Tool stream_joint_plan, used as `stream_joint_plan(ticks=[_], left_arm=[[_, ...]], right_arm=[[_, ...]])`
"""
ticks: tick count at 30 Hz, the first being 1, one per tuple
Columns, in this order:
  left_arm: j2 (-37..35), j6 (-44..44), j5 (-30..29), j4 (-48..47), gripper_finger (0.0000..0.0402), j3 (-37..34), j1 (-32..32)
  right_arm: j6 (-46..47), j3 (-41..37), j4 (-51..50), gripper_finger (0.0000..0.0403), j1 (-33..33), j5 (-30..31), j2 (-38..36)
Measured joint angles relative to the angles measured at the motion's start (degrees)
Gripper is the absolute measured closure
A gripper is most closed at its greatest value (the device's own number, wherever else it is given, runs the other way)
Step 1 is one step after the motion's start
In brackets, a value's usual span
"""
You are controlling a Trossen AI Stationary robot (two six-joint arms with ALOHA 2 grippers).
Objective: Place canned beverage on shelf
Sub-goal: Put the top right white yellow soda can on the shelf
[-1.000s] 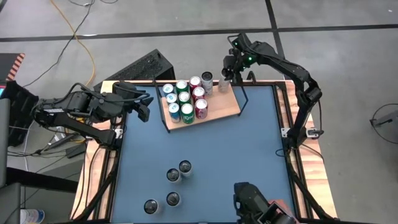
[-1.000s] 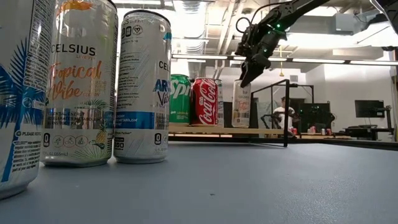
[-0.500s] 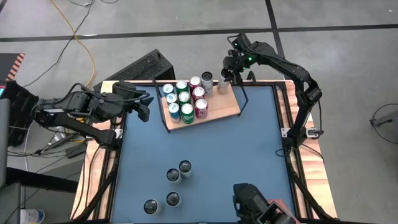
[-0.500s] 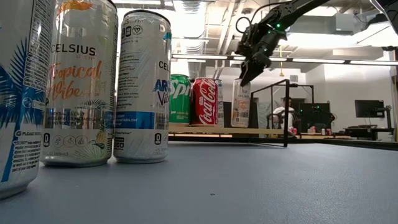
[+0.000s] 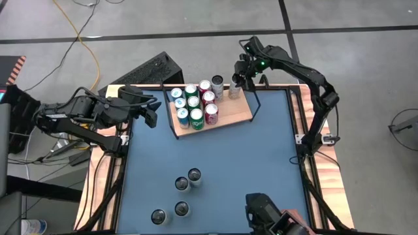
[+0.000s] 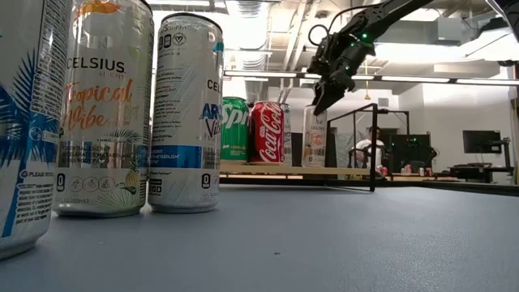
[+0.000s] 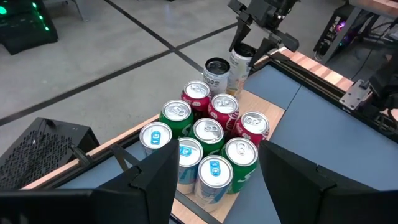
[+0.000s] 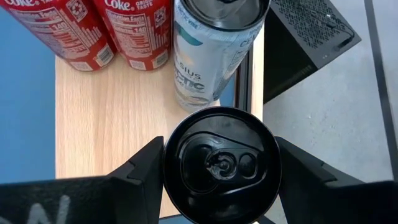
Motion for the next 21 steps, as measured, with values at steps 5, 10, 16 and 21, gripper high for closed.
stream_joint_plan(ticks=[5,10,16,21], left_arm=[[0.0,0.0,0.0,0.0,0.0196,0.0,0.0],[0.0,0.0,0.0,0.0,0.0196,0.0,0.0],[0.0,0.0,0.0,0.0,0.0196,0.0,0.0],[0.0,0.0,0.0,0.0,0.0196,0.0,0.0]], right_arm=[[-0.1,-1.1,0.9,0.0173,0.0,0.2,-0.2],[0.1,-0.7,0.7,0.0156,0.0,0.6,0.0],[1.4,-0.4,1.6,0.0128,0.1,2.6,0.1],[2.3,-0.4,1.6,0.0105,0.2,4.6,0.1]])
